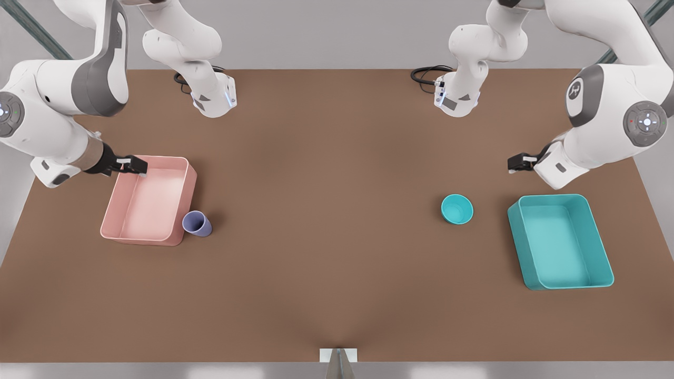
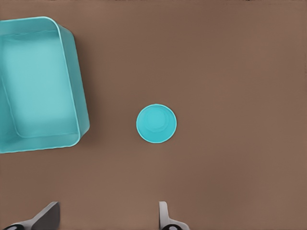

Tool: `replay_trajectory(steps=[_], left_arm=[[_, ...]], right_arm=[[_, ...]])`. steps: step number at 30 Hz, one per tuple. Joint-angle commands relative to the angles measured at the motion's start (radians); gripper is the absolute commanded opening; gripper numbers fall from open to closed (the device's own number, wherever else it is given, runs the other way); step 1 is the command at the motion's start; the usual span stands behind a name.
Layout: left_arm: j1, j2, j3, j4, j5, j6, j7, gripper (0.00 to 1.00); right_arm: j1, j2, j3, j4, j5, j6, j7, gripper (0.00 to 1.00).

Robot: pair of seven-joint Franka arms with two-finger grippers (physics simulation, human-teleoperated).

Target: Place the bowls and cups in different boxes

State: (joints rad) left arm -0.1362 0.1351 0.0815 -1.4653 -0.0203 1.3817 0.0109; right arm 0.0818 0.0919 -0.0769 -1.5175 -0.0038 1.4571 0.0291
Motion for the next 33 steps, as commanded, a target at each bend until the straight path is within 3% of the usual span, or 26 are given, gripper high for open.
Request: replay_trajectory(steps=[1, 3, 6, 10, 17, 27, 28, 29, 30, 32, 33], left_arm=[[0.001, 0.0, 0.001, 0.0, 0.0, 0.031, -0.019, 1.0], [0.0, 0.055, 0.001, -0.003, -0.026, 0.042, -0.022, 1.0], [0.003, 0.21, 0.009, -0.078, -0.174, 0.263, -0.006, 1.0], [0.001, 0.225, 0.009, -0.368, -0.306, 0.654, 0.159, 1.0], [0.023, 0.256, 0.055, -0.521, -0.313, 0.804, 0.339, 1.0], [0.026, 0.343, 0.055, -0.575, -0.365, 0.841, 0.339, 1.0], [0.026, 0.343, 0.055, -0.575, -0.365, 0.838, 0.339, 0.84], [0.026, 0.343, 0.055, -0.575, -0.365, 0.83, 0.339, 0.55], [0.026, 0.342, 0.055, -0.573, -0.363, 0.804, 0.337, 0.39], [0.027, 0.342, 0.053, -0.575, -0.365, 0.793, 0.337, 0.39], [0.027, 0.342, 0.052, -0.573, -0.365, 0.793, 0.337, 0.32]], right_arm=[[-0.001, 0.002, 0.003, 0.0, 0.001, 0.035, 0.029, 1.0], [0.045, 0.055, 0.003, 0.011, -0.002, 0.078, 0.028, 1.0], [0.134, 0.25, 0.005, 0.063, 0.002, 0.275, 0.029, 1.0], [0.151, 0.347, 0.005, 0.036, 0.001, 0.474, 0.031, 1.0], [0.153, 0.293, 0.002, -0.251, -0.001, 0.79, 0.031, 1.0], [0.128, 0.276, 0.002, -0.42, 0.002, 0.815, 0.032, 1.0], [0.128, 0.27, 0.002, -0.441, 0.004, 0.824, 0.031, 1.0], [0.128, 0.262, 0.002, -0.464, 0.004, 0.847, 0.031, 1.0], [0.128, 0.262, 0.002, -0.481, 0.005, 0.861, 0.031, 1.0], [0.128, 0.261, 0.002, -0.5, 0.005, 0.871, 0.031, 1.0], [0.128, 0.261, 0.002, -0.513, 0.004, 0.881, 0.031, 1.0]])
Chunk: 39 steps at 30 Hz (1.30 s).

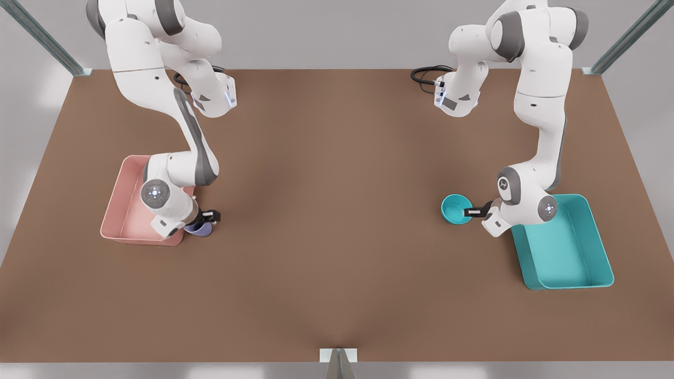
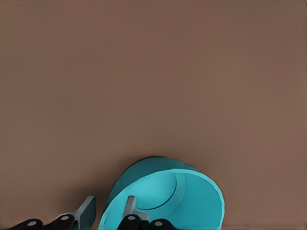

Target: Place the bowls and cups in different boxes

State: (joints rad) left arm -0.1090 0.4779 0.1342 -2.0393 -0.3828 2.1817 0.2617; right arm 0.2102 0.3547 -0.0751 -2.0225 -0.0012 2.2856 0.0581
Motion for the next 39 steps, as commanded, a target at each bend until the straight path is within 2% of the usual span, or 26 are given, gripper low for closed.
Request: replay_trajectory(steps=[1, 3, 6, 8, 9, 13, 15, 16, 18, 20, 24, 26, 28, 30, 32, 33, 34, 35, 36, 37, 39], left_arm=[[0.0, -0.001, -0.001, 0.001, -0.002, -0.008, 0.085, 0.21], [-0.003, -0.008, -0.002, 0.01, -0.002, -0.028, 0.083, 0.21], [-0.003, -0.047, 0.016, 0.116, 0.008, -0.201, 0.053, 0.21], [-0.003, -0.064, 0.053, 0.29, 0.057, -0.393, 0.007, 0.21], [0.003, -0.065, 0.073, 0.439, 0.128, -0.467, 0.007, 0.21], [0.202, -0.012, 0.084, 0.605, 0.142, -0.436, 0.111, 0.21], [0.244, 0.01, 0.099, 0.605, 0.151, -0.416, 0.114, 0.21], [0.265, 0.024, 0.105, 0.605, 0.153, -0.395, 0.114, 0.21], [0.292, 0.07, 0.113, 0.605, 0.16, -0.329, 0.117, 0.21], [0.308, 0.107, 0.113, 0.604, 0.16, -0.284, 0.142, 0.21], [0.344, 0.203, 0.113, 0.602, 0.159, -0.152, 0.142, 0.21], [0.353, 0.243, 0.113, 0.6, 0.154, -0.103, 0.14, 0.21], [0.364, 0.274, 0.111, 0.599, 0.151, -0.06, 0.142, 0.21], [0.364, 0.288, 0.11, 0.599, 0.153, -0.043, 0.142, 0.21], [0.364, 0.297, 0.11, 0.597, 0.153, -0.042, 0.14, 0.21], [0.362, 0.303, 0.107, 0.596, 0.153, -0.042, 0.142, 0.28], [0.362, 0.312, 0.107, 0.596, 0.153, -0.043, 0.142, 0.4], [0.361, 0.314, 0.104, 0.596, 0.153, -0.043, 0.142, 0.58], [0.361, 0.309, 0.104, 0.596, 0.153, -0.046, 0.142, 1.0], [0.359, 0.274, 0.104, 0.585, 0.151, -0.06, 0.14, 1.0], [0.322, 0.133, 0.131, 0.577, 0.205, -0.255, 0.129, 1.0]], right_arm=[[0.0, -0.002, 0.0, -0.013, 0.001, 0.054, 0.002, 1.0], [0.0, 0.0, 0.0, -0.028, 0.001, 0.072, 0.002, 1.0], [0.0, 0.012, 0.0, -0.035, 0.001, 0.084, 0.002, 1.0], [0.002, 0.023, 0.0, -0.035, 0.001, 0.091, 0.0, 1.0], [0.002, 0.033, 0.0, -0.035, 0.003, 0.103, 0.002, 1.0], [0.002, 0.061, 0.0, -0.035, 0.001, 0.127, 0.002, 0.98], [0.0, 0.063, 0.0, -0.035, 0.001, 0.129, 0.0, 0.72], [0.0, 0.063, 0.0, -0.035, 0.001, 0.129, -0.004, 0.54], [0.0, 0.067, 0.0, -0.035, 0.001, 0.129, -0.009, 0.4], [0.0, 0.076, 0.0, -0.022, 0.003, 0.124, -0.004, 0.21], [-0.003, 0.075, 0.0, 0.01, 0.007, 0.107, 0.0, 0.21], [-0.002, 0.049, 0.0, 0.079, 0.012, 0.008, 0.0, 0.21], [-0.003, -0.011, -0.003, 0.163, 0.014, -0.116, -0.011, 0.21], [-0.02, -0.115, -0.009, 0.168, 0.007, -0.208, -0.043, 0.21], [-0.116, -0.184, -0.009, 0.159, 0.001, -0.302, -0.15, 0.21], [-0.147, -0.2, -0.011, 0.154, -0.002, -0.316, -0.201, 0.21], [-0.17, -0.211, -0.011, 0.128, -0.003, -0.316, -0.224, 0.21], [-0.186, -0.211, -0.011, 0.108, -0.008, -0.314, -0.227, 0.21], [-0.189, -0.211, -0.012, 0.084, -0.008, -0.304, -0.227, 0.21], [-0.19, -0.206, -0.018, 0.055, -0.026, -0.282, -0.225, 0.21], [-0.21, -0.215, -0.02, -0.039, -0.033, -0.193, -0.224, 0.21]])
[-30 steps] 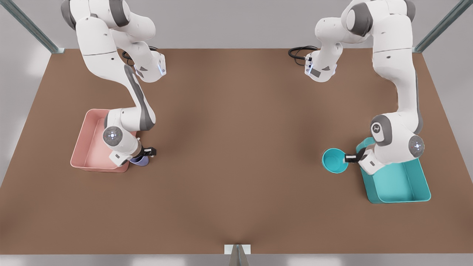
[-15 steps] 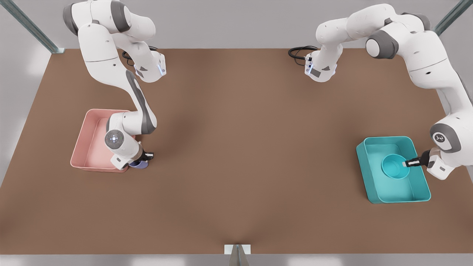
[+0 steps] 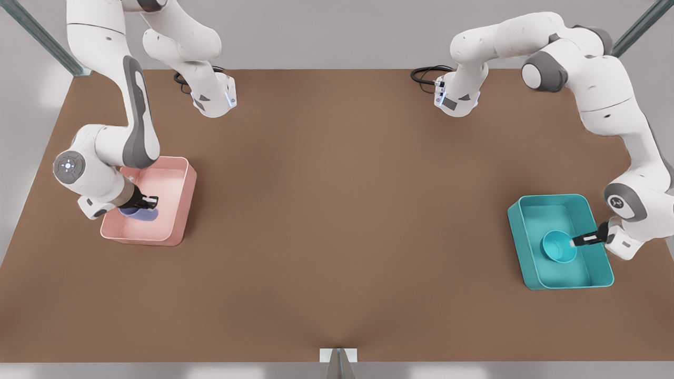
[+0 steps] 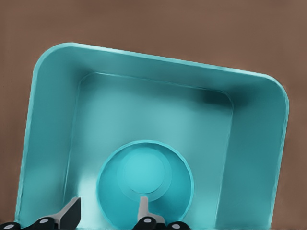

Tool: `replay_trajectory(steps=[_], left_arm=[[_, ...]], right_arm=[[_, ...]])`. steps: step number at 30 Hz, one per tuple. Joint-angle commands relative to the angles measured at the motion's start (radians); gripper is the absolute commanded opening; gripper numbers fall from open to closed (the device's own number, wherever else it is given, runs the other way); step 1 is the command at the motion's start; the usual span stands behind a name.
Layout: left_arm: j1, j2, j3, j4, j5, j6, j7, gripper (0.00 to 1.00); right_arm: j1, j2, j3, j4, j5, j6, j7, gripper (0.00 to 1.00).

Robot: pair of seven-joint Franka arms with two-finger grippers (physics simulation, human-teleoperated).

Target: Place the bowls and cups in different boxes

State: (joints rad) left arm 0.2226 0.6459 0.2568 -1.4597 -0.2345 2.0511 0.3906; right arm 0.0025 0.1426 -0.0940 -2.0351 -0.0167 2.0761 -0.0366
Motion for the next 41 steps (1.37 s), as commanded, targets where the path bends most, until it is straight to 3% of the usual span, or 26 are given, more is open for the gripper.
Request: replay_trajectory(steps=[1, 3, 5, 6, 10, 15, 17, 21, 27, 30, 31, 35, 41], left_arm=[[-0.031, -0.101, 0.016, -0.002, 0.109, -0.21, 0.001, 1.0], [-0.149, -0.248, 0.009, -0.008, 0.152, -0.374, -0.108, 1.0], [-0.238, -0.385, -0.125, -0.019, 0.244, -0.462, -0.276, 1.0], [-0.293, -0.431, -0.134, -0.027, 0.247, -0.476, -0.324, 1.0], [-0.301, -0.451, -0.238, 0.015, 0.265, -0.569, -0.357, 1.0], [-0.299, -0.46, -0.272, 0.019, 0.282, -0.604, -0.358, 1.0], [-0.295, -0.459, -0.272, 0.022, 0.282, -0.612, -0.36, 1.0], [-0.292, -0.453, -0.272, 0.021, 0.284, -0.609, -0.36, 1.0], [-0.29, -0.456, -0.271, 0.021, 0.285, -0.614, -0.361, 1.0], [-0.289, -0.456, -0.271, 0.021, 0.285, -0.614, -0.361, 1.0], [-0.289, -0.456, -0.271, 0.021, 0.285, -0.614, -0.361, 1.0], [-0.289, -0.457, -0.271, 0.021, 0.285, -0.614, -0.361, 1.0], [-0.289, -0.456, -0.269, 0.021, 0.287, -0.612, -0.361, 1.0]], right_arm=[[-0.004, 0.005, -0.001, -0.031, -0.017, 0.022, -0.128, 0.21], [-0.009, 0.051, -0.001, -0.016, -0.015, 0.067, -0.111, 0.21], [-0.035, 0.104, -0.003, 0.006, -0.015, 0.104, -0.111, 0.21], [-0.041, 0.127, -0.003, 0.006, -0.015, 0.131, -0.111, 0.21], [-0.042, 0.207, -0.003, 0.006, -0.015, 0.187, -0.109, 0.21], [-0.044, 0.23, -0.009, 0.006, -0.015, 0.196, -0.109, 0.24], [-0.042, 0.241, -0.009, 0.009, -0.015, 0.196, -0.111, 1.0], [-0.03, 0.236, -0.004, 0.03, -0.015, 0.174, -0.109, 1.0], [-0.004, 0.066, 0.013, 0.078, -0.017, 0.013, -0.126, 1.0], [0.054, 0.063, 0.016, 0.371, 0.007, -0.364, -0.108, 1.0], [0.071, 0.023, 0.014, 0.395, 0.024, -0.416, -0.108, 1.0], [0.088, -0.089, 0.02, 0.368, 0.023, -0.462, -0.017, 1.0], [0.085, -0.13, 0.019, 0.363, 0.023, -0.479, -0.012, 1.0]])
